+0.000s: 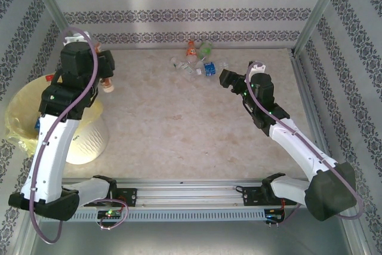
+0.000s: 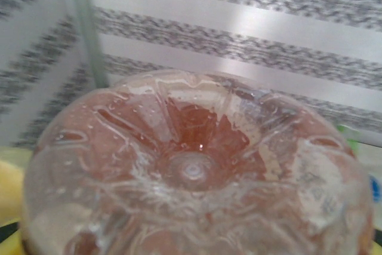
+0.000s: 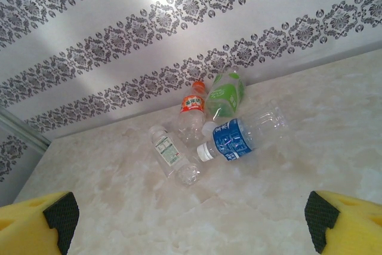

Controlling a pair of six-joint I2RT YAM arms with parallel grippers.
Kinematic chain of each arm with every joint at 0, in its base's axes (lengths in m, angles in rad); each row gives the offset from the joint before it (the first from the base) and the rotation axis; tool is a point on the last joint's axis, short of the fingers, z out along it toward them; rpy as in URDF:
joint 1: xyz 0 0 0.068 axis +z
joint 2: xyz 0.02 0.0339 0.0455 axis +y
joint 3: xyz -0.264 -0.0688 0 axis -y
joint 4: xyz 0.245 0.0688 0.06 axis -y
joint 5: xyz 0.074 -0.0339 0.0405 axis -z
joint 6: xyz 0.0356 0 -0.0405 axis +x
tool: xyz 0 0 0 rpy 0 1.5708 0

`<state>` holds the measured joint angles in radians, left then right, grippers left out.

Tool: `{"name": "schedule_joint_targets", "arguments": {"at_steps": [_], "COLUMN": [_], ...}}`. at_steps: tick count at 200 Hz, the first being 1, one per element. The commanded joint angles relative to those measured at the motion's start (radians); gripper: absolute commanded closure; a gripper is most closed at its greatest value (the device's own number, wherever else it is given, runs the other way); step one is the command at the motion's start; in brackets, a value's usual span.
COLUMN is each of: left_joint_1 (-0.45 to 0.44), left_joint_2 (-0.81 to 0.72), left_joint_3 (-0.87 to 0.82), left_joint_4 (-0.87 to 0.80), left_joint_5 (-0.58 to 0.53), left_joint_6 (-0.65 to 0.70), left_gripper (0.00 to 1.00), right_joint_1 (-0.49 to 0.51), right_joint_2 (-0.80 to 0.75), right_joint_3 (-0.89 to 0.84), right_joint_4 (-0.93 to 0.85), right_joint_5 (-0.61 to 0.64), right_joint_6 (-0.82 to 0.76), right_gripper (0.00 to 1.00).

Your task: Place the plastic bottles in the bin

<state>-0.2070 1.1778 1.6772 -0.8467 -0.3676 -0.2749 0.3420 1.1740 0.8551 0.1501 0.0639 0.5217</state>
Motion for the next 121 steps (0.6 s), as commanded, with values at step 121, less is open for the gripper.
{"name": "schedule_joint_targets", "arguments": {"at_steps": [121], "left_joint_1": [0.342], "left_joint_2": [0.004], "left_joint_3": [-0.022], "left_joint_4": [-0.216], "left_joint_5": [-0.073], "left_joint_6": [0.153], "left_gripper": [0.51], "right_joint_1": [-0.034], "right_joint_2": [-0.016], "right_joint_3": [0.017], "right_joint_4": [-0.010], "right_joint_5": [0.012], "right_joint_6": [0.011], "right_gripper": [0.02]}}
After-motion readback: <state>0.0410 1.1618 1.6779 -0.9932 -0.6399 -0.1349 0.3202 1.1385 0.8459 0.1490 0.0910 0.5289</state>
